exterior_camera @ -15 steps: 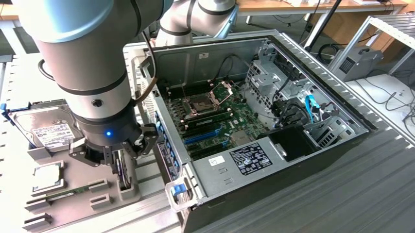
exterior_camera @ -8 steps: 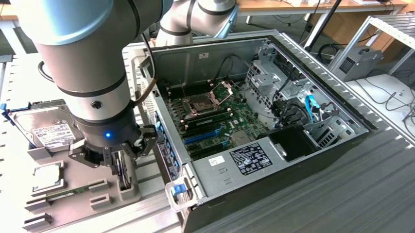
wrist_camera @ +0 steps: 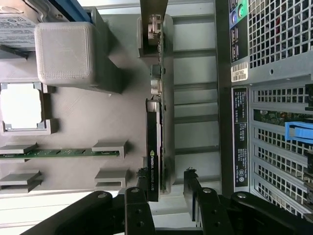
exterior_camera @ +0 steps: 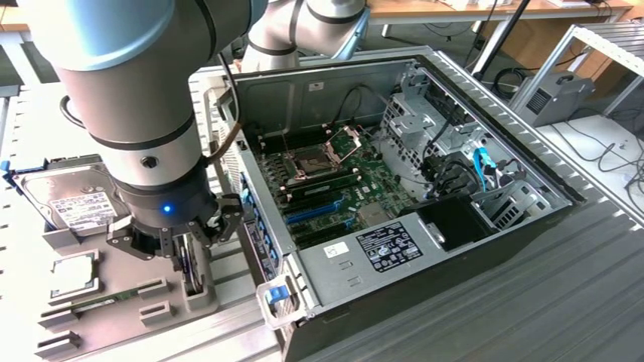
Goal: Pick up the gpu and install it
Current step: 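Pick up the gpu and move the gpu toward the slot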
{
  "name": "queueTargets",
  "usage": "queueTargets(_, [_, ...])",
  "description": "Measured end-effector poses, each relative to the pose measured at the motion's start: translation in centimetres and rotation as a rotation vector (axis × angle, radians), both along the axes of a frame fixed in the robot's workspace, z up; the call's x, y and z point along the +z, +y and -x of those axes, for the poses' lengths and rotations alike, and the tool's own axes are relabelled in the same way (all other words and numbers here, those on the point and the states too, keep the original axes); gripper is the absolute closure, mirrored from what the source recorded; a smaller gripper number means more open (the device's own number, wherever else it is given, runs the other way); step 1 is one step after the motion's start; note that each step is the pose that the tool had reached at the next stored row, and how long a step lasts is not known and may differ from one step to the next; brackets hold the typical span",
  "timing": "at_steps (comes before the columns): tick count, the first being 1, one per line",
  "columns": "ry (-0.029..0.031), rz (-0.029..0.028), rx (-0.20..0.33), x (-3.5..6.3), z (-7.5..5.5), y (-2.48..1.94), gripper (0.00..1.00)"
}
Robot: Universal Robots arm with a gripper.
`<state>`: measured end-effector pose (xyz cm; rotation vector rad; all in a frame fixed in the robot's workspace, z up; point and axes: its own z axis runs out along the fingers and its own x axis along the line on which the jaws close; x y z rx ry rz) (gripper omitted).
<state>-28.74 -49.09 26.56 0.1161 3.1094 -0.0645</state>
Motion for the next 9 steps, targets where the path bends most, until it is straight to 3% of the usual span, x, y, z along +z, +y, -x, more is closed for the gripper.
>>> queueTargets(5, [0.0001,0.0011,0.0,-0.06,0.2,0.91,0.58])
queueTargets(9, [0.0001,0.0012,0.0,-0.15,0.5,2.05,0.58])
